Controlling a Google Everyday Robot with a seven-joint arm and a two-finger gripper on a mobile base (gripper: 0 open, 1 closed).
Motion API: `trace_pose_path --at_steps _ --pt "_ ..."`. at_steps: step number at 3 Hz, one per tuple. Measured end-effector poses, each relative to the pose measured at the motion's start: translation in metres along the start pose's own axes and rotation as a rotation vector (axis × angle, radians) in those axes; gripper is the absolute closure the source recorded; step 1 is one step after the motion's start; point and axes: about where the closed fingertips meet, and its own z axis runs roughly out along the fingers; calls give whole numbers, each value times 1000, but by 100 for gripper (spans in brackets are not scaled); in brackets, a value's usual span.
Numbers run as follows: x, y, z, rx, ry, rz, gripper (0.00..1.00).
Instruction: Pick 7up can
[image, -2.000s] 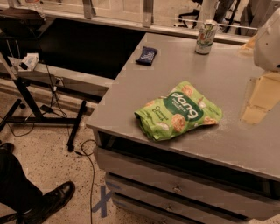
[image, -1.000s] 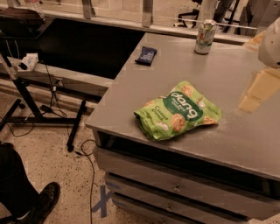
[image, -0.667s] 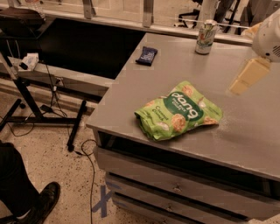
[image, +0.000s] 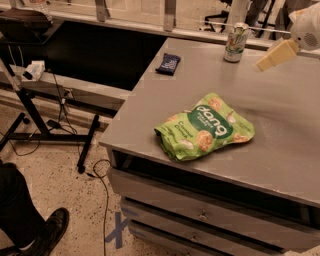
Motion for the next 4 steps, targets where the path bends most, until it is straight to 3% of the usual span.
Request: trace_pose_path --at_steps 1,4 --pt "4 -34 29 32 -131 132 0" --pt "2 -32 49 14 -168 165 0"
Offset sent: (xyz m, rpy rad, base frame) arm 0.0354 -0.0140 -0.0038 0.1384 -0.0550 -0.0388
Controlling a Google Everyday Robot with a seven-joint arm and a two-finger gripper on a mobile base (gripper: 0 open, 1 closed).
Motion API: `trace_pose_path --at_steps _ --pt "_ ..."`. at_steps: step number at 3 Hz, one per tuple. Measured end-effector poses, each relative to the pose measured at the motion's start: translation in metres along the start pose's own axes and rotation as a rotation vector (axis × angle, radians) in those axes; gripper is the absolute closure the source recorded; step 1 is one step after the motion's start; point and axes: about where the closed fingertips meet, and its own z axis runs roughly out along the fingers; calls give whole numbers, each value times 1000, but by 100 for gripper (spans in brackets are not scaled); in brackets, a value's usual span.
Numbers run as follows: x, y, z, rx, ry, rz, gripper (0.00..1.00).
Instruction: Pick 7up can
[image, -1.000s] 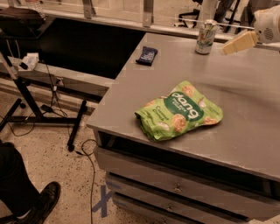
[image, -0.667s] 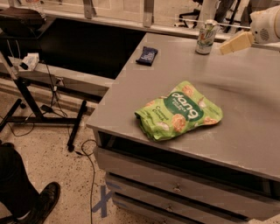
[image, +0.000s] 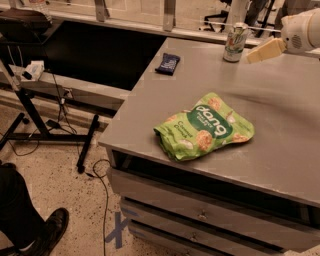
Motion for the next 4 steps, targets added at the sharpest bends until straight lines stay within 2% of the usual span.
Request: trace_pose_path --at_steps 1,2,3,4 --pt "8 13 36 -9 -11 39 0" --pt "19 21 75 10 -29 100 0" --pt "21 15 111 60 -70 144 0" --pt "21 -4 131 121 -121 204 0"
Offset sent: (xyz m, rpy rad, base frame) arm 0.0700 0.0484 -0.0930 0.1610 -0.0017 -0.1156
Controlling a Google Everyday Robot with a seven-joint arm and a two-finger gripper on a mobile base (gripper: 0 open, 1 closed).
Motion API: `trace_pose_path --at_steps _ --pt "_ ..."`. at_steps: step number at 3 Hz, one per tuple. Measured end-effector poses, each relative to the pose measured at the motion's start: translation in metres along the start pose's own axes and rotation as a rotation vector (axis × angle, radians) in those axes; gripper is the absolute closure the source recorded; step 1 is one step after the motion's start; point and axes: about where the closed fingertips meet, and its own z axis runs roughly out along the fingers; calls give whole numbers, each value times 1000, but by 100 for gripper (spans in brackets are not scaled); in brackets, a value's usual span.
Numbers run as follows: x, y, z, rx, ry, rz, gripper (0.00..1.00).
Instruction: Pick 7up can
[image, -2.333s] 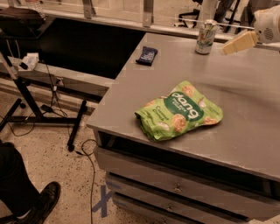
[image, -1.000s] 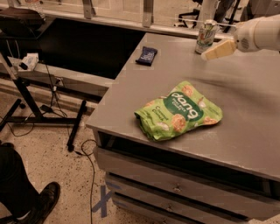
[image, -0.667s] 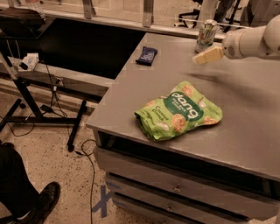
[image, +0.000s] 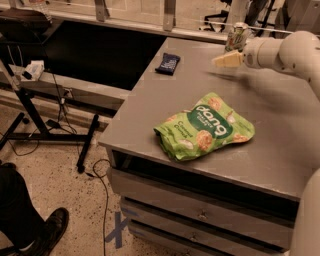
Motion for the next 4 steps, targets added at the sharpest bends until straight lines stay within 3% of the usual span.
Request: trace_pose_path --at_steps 1,2,4 --pt "-4 -18 15 54 -48 59 0" --pt "-6 -31 28 86 -82 110 13" --pt "-11 -41 29 98 -117 154 61"
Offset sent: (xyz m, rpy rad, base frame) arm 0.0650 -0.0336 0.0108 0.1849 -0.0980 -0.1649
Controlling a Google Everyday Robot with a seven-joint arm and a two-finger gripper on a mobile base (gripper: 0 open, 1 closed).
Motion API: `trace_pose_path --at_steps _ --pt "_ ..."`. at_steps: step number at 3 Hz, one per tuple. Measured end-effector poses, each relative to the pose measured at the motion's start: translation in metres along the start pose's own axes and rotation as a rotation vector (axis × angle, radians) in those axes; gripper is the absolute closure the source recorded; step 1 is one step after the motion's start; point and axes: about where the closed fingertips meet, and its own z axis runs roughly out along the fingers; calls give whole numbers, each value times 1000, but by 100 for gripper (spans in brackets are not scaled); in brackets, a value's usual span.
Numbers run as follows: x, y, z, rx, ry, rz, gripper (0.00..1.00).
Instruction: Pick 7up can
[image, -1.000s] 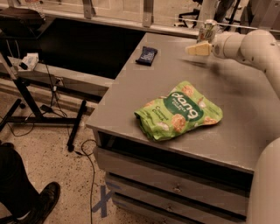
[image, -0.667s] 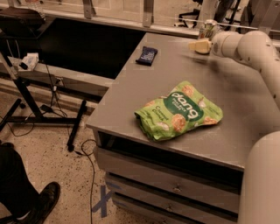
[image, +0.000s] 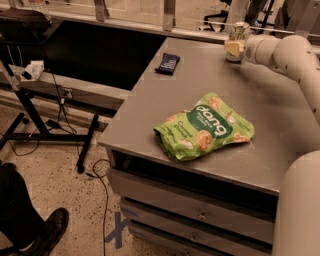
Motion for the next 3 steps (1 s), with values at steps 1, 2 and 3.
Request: trace_pose_path --at_steps 1,2,3 --pt "-6 17 -26 -64 -2 32 84" --pt "-19 53 -62 -209 -23 103 100" --pt "-37 109 -89 -446 -71 247 100"
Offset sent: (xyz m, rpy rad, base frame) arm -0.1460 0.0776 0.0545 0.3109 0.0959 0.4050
